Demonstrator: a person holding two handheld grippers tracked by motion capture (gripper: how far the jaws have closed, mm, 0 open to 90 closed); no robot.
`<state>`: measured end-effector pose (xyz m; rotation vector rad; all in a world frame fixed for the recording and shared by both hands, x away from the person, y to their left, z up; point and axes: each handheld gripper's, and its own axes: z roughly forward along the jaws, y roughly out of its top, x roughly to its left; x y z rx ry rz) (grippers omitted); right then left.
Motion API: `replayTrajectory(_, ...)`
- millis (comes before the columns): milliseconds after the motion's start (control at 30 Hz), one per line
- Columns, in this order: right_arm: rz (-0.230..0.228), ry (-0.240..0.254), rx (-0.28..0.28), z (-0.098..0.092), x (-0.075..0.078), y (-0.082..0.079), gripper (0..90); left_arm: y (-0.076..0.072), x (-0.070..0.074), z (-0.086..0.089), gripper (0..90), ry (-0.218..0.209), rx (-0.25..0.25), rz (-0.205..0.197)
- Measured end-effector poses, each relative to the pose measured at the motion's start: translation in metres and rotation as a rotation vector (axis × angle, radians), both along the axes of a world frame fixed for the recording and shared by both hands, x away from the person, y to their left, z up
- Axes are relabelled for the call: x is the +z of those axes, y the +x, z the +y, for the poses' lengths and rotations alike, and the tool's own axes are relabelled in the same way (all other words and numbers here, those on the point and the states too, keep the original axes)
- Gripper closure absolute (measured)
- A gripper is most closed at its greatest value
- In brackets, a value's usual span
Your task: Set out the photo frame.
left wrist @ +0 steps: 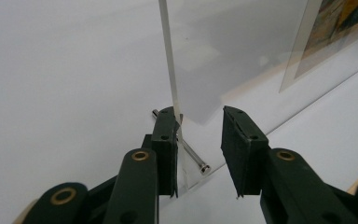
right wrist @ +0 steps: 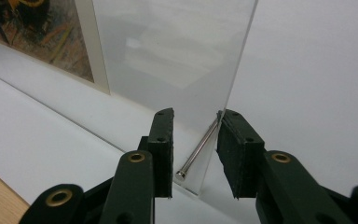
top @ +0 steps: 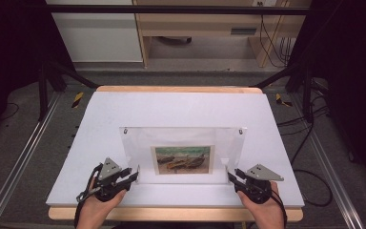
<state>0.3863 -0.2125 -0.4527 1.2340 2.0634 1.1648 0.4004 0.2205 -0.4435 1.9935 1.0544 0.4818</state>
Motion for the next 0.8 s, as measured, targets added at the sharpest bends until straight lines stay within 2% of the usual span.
replayTrajectory(300, -0.025, -0.007, -0.003, 0.0001, 0.0028, -0.0007, 64.7, -0.0011, 0.0007, -0.0001, 62.5, 0.007, -0.008, -0.012)
replayTrajectory(333, -0.024, -0.004, -0.007, 0.0006, 0.0033, -0.0012, 63.7, -0.0018, 0.0017, 0.0, 62.5, 0.002, -0.003, -0.024)
replayTrajectory(500, -0.048, -0.035, -0.021, 0.0032, 0.0054, -0.0013, 49.4, -0.001, 0.0016, 0.0, 50.2, -0.008, 0.003, -0.03)
replayTrajectory(600, -0.061, -0.045, -0.031, 0.0041, 0.0073, -0.0002, 35.7, -0.0008, 0.0018, -0.001, 42.6, -0.009, 0.005, -0.03)
replayTrajectory(700, -0.064, -0.049, -0.034, 0.0036, 0.0079, 0.0011, 26.8, -0.0003, 0.0016, -0.0034, 29.0, -0.01, 0.029, -0.024)
replayTrajectory(800, -0.068, -0.052, -0.033, 0.0024, 0.0091, 0.0019, 20.8, -0.0011, 0.0011, -0.0065, 18.6, -0.008, 0.03, -0.031)
